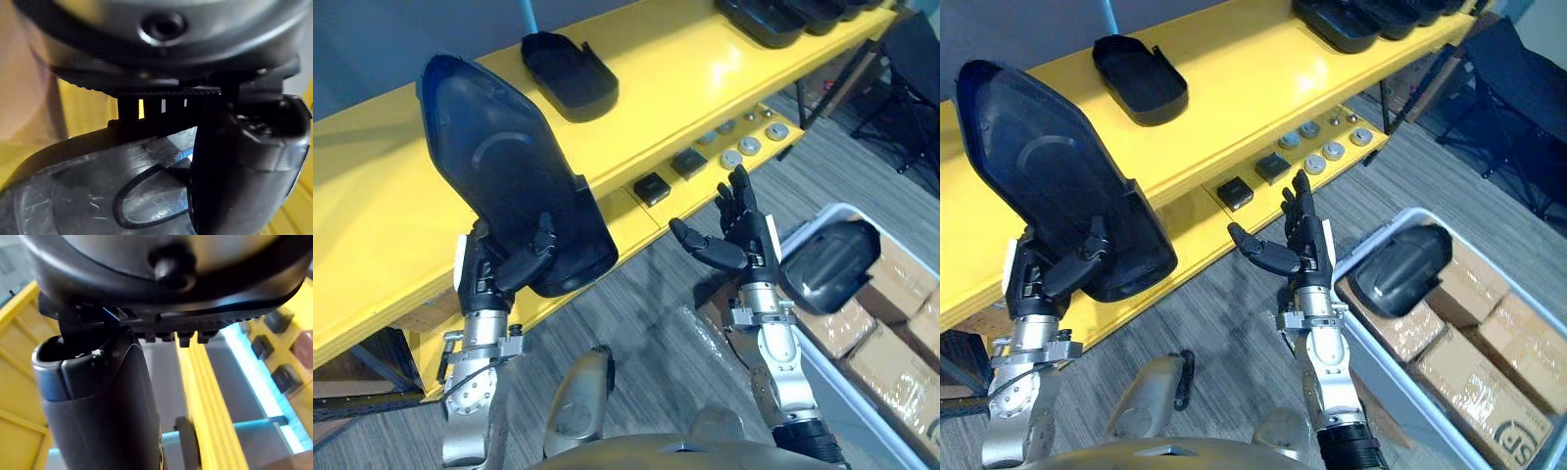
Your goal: Walk over and take three plastic housings, then place them on the shelf
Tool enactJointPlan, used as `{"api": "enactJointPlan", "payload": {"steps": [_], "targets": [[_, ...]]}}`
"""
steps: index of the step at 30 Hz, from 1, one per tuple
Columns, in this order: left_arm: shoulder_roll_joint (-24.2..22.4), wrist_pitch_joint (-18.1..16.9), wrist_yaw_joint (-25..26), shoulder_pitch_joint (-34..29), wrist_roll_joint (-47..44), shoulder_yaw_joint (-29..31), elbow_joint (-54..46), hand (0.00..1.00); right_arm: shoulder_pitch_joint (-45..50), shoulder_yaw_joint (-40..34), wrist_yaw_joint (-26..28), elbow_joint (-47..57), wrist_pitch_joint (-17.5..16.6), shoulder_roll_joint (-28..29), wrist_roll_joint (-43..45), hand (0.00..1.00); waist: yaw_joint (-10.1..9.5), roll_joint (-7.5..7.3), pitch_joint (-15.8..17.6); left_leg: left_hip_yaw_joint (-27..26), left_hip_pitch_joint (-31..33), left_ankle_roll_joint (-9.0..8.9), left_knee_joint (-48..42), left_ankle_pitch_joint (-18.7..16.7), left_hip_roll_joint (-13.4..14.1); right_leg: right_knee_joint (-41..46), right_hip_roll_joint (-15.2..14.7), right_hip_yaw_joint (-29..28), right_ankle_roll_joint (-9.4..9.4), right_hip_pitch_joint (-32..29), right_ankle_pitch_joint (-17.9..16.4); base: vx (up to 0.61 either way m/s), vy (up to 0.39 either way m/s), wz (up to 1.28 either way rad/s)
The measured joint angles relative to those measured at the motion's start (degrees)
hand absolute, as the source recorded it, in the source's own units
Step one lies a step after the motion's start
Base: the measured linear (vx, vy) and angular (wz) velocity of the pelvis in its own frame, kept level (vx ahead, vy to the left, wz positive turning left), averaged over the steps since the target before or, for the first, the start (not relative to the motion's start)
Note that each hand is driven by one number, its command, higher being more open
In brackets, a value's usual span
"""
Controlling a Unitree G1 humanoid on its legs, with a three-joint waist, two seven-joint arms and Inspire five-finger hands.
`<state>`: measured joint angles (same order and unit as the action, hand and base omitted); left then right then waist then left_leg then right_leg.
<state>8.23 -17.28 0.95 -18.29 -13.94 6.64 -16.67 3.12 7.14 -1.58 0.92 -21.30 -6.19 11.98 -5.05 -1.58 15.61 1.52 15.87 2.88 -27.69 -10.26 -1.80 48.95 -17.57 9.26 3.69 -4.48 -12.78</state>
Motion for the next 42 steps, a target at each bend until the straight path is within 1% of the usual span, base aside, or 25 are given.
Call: {"api": "enactJointPlan", "payload": {"steps": [1, 2, 3, 5, 6, 8, 9, 11, 14, 15, 17, 23, 26, 27, 29, 30, 31, 32, 34, 35, 36, 37, 39, 40, 42], "targets": [[0.07, 0.16, 0.4, 0.02, -0.56, 0.53, 0.0, 0.0, -0.56, 0.27, 0.64, 0.05, -0.29, -0.59, -0.49, 1.0, 0.32, 0.59, -0.05, 0.93, -3.08, 0.16, 2.96, 0.35, 0.02, -3.18, 2.89, 0.27, -0.99, -1.13, -3.19, 0.33, 0.034, 0.37], [0.26, 0.16, 0.51, 0.12, -1.33, 0.6, 0.01, 0.0, -0.74, 0.26, 0.98, 0.25, -0.39, -0.93, -0.48, 1.0, 0.58, 0.99, -0.3, 1.55, -4.45, -0.17, 4.32, 0.7, 0.02, -5.58, 4.56, 0.31, -1.32, -1.81, -3.99, 0.4, 0.026, 0.59], [0.79, 0.16, 1.18, 1.16, -1.88, 0.28, 0.01, 0.0, -0.77, 0.08, 1.07, 2.1, -0.51, -2.63, -0.4, 1.0, 1.41, 2.09, -1.14, 3.42, -6.75, -0.22, 6.48, 1.08, 0.02, -12.34, 8.35, -0.51, -1.89, -4.25, -4.31, 0.32, 0.004, 0.7], [0.87, 0.1, 1.67, 3.2, -2.2, -0.51, 0.04, 0.0, -1.41, -0.72, 1.15, 4.63, -0.91, -4.71, -0.3, 1.0, 3.06, 2.82, -1.63, 6.94, -8.15, -0.33, 7.43, 1.07, -0.58, -17.95, 11.66, -5.0, -1.58, -7.64, -3.9, 0.36, -0.054, 1.09], [0.97, -0.01, 2.09, 4.1, -2.21, -1.16, 0.23, 0.0, -2.16, -1.33, 1.24, 5.24, -1.06, -5.46, -0.31, 1.0, 3.74, 2.76, -1.78, 8.79, -8.96, -0.74, 7.79, 0.9, -1.02, -20.8, 12.61, -7.39, -0.52, -8.85, -3.04, 0.39, -0.155, 1.41], [1.44, -0.02, 2.54, 5.08, -2.2, -2.89, 0.84, 0.0, -2.27, -2.68, 1.25, 6.81, -1.1, -6.13, -0.24, 1.0, 3.81, 1.03, -3.48, 11.51, -9.9, -2.24, 8.01, 0.07, -2.85, -29.36, 11.78, -7.95, -1.5, -8.82, 5.39, 0.34, -0.208, 1.17], [0.8, -0.05, 2.66, 4.79, -2.2, -3.77, 1.66, 0.0, -3.16, -3.45, 2.16, 6.65, -1.43, -7.0, 0.28, 1.0, 3.57, 0.17, -5.28, 12.78, -10.44, -3.63, 7.36, -1.61, -3.48, -32.02, 10.3, -5.99, 0.16, -7.56, 11.19, 0.28, -0.203, 0.84], [-1.22, 0.04, 2.79, 3.14, -2.18, -4.15, 1.75, 0.0, -4.64, -3.98, 2.84, 6.73, -1.82, -8.34, 0.68, 1.0, 3.31, 2.4, -6.74, 11.19, -10.08, -4.42, 7.12, -2.74, -0.19, -36.88, 12.36, -2.53, -0.85, -3.98, 11.79, 0.29, -0.199, 0.72], [-1.61, 0.04, 2.35, 2.8, -2.18, -4.2, 1.77, 0.0, -5.76, -5.88, 3.44, 6.76, -2.11, -8.86, 0.98, 1.0, 3.05, 3.48, -7.43, 3.27, -10.44, -4.45, 9.21, -2.35, 3.84, -39.52, 13.61, 1.7, -2.16, -0.98, 11.64, 0.19, -0.142, 0.62], [-1.61, 0.02, 1.82, 2.82, -2.19, -4.26, 1.77, 0.0, -5.71, -6.85, 3.28, 6.76, -2.11, -8.82, 0.94, 1.0, 3.07, 3.5, -7.47, 0.46, -10.66, -4.65, 10.35, -1.41, 4.56, -40.05, 13.52, 3.12, -2.29, -0.11, 11.56, 0.12, -0.103, 0.71], [-1.63, 0.02, 1.36, 2.78, -2.2, -4.65, 1.77, 0.0, -5.53, -8.02, 2.93, 6.8, -2.11, -8.77, 0.75, 1.0, 2.96, 3.49, -7.48, -1.09, -11.75, -4.65, 12.54, 0.15, 4.46, -40.49, 12.97, 4.49, -2.46, 0.95, 11.42, 0.07, -0.041, 0.52], [-1.56, -0.14, 2.2, 2.03, -1.64, -5.38, 1.72, 0.0, -2.19, -9.18, 4.24, 10.59, -2.11, -6.59, 1.56, 1.0, 2.05, 3.54, -7.75, 1.28, -12.78, -4.81, 14.48, 1.86, 3.0, -42.01, 12.01, 6.26, -2.39, 3.68, 10.54, -0.01, 0.012, 0.32], [-1.58, -0.12, 3.6, 1.94, -0.89, -5.59, 1.73, 0.0, -0.95, -9.78, 4.68, 10.72, -2.05, -6.49, 2.78, 1.0, 2.26, 3.31, -7.65, 1.66, -12.14, -5.78, 14.41, 3.26, 2.3, -40.9, 10.39, 7.93, -2.52, 3.68, 10.12, -0.09, 0.028, 0.36], [-1.57, -0.12, 3.82, 2.24, -0.62, -5.72, 1.71, 0.0, -0.94, -11.5, 4.54, 10.74, -2.07, -6.06, 2.94, 1.0, 3.1, 3.23, -7.47, -2.08, -10.93, -4.53, 12.62, 2.02, 3.71, -40.35, 8.6, 9.68, -2.31, 3.84, 10.2, -0.12, 0.091, 0.59], [-1.52, -0.15, 3.77, 2.19, 1.08, -5.68, 1.73, 0.0, -0.88, -13.08, 3.8, 10.71, -2.09, -5.25, 3.22, 1.0, 4.08, 2.98, -7.3, -4.99, -9.02, -5.07, 8.74, 1.47, 7.19, -39.3, 6.61, 10.82, -2.15, 4.0, 9.32, -0.12, 0.116, 0.54], [-1.54, -0.15, 3.26, 2.16, 1.72, -5.71, 1.79, 0.0, -0.64, -13.94, 3.76, 10.69, -2.15, -5.15, 5.12, 1.0, 4.5, 2.67, -7.05, -5.52, -7.88, -5.27, 6.38, 1.72, 10.12, -37.9, 4.9, 10.91, -1.09, 3.98, 8.46, -0.12, 0.218, 0.38], [-1.54, -0.15, 2.86, 2.05, 1.89, -5.69, 1.83, 0.0, -0.47, -14.64, 3.82, 10.56, -2.23, -5.38, 6.73, 1.0, 4.81, 3.01, -7.19, -5.42, -7.57, -5.52, 5.53, 2.19, 12.35, -36.08, 3.08, 10.73, -0.01, 3.62, 7.77, -0.12, 0.338, 0.23], [-1.53, -0.16, 2.64, 2.06, 1.97, -5.67, 1.85, 0.0, -0.47, -14.95, 3.84, 10.45, -2.46, -5.52, 7.43, 1.0, 5.02, 3.35, -7.38, -5.1, -7.53, -5.37, 5.52, 2.39, 13.0, -35.25, 2.11, 10.53, 1.02, 3.35, 7.29, -0.08, 0.439, 0.07], [-1.53, -0.19, 1.04, 2.05, 3.1, -5.62, 1.85, 0.0, -0.45, -15.54, 3.9, 9.62, -4.01, -5.95, 9.73, 1.0, 5.32, 5.82, -8.79, -4.77, -9.09, -5.82, 6.24, 3.23, 14.07, -33.53, -0.89, 7.78, 4.76, 1.72, 7.68, -0.06, 0.539, -0.19], [-1.52, -0.26, 0.35, 2.06, 3.1, -5.59, 1.85, 0.0, -0.45, -15.54, 3.82, 9.33, -4.33, -6.05, 9.72, 1.0, 5.33, 6.73, -9.29, -5.33, -9.72, -6.35, 6.88, 3.13, 14.07, -33.57, -1.38, 7.08, 5.69, 1.65, 8.13, -0.01, 0.582, -0.35], [-0.77, -0.29, -1.13, 2.72, 3.08, -5.32, 2.11, 0.0, -0.16, -15.43, 3.42, 8.1, -5.04, -5.11, 9.08, 1.0, 5.35, 6.66, -9.46, -7.21, -11.16, -12.47, 8.49, 0.72, 12.78, -34.11, -2.98, 5.19, 7.49, 1.59, 9.42, 0.03, 0.539, -0.29], [0.64, -0.23, -2.53, 3.08, 3.04, -4.66, 2.61, 0.0, 1.01, -14.57, 2.79, 7.18, -5.04, -3.7, 8.81, 1.0, 5.54, 4.93, -9.32, -8.45, -11.26, -10.79, 8.33, 0.22, 10.04, -36.47, -4.31, 2.39, 6.95, 2.09, 9.85, 0.04, 0.488, -0.19], [3.21, 0.26, -3.82, 3.91, 3.04, -3.25, 3.18, 0.0, 1.65, -12.4, 2.79, 5.94, -5.01, -2.62, 8.49, 1.0, 5.85, 3.28, -8.69, -9.53, -10.78, -9.49, 7.97, -0.06, 8.88, -38.76, -3.24, 1.69, 5.64, 2.72, 12.14, 0.03, 0.272, -0.14], [3.93, 0.64, -3.91, 4.22, 3.04, -3.0, 3.31, 0.0, 1.69, -11.79, 2.79, 5.74, -5.0, -2.38, 8.44, 1.0, 5.69, 2.9, -8.75, -9.66, -10.5, -9.37, 8.0, -0.04, 8.76, -39.19, -2.44, 1.91, 5.86, 2.85, 12.32, 0.05, 0.176, -0.11], [5.47, 3.89, -3.63, 7.56, 3.07, -2.61, 5.07, 0.0, 1.41, -10.74, 3.03, 5.75, -5.02, -2.41, 7.34, 1.0, 5.59, 2.7, -8.79, -9.55, -10.28, -8.41, 9.17, 0.79, 7.71, -42.19, 0.07, 1.91, 6.12, 4.69, 13.06, 0.06, 0.098, 0.07]]}}
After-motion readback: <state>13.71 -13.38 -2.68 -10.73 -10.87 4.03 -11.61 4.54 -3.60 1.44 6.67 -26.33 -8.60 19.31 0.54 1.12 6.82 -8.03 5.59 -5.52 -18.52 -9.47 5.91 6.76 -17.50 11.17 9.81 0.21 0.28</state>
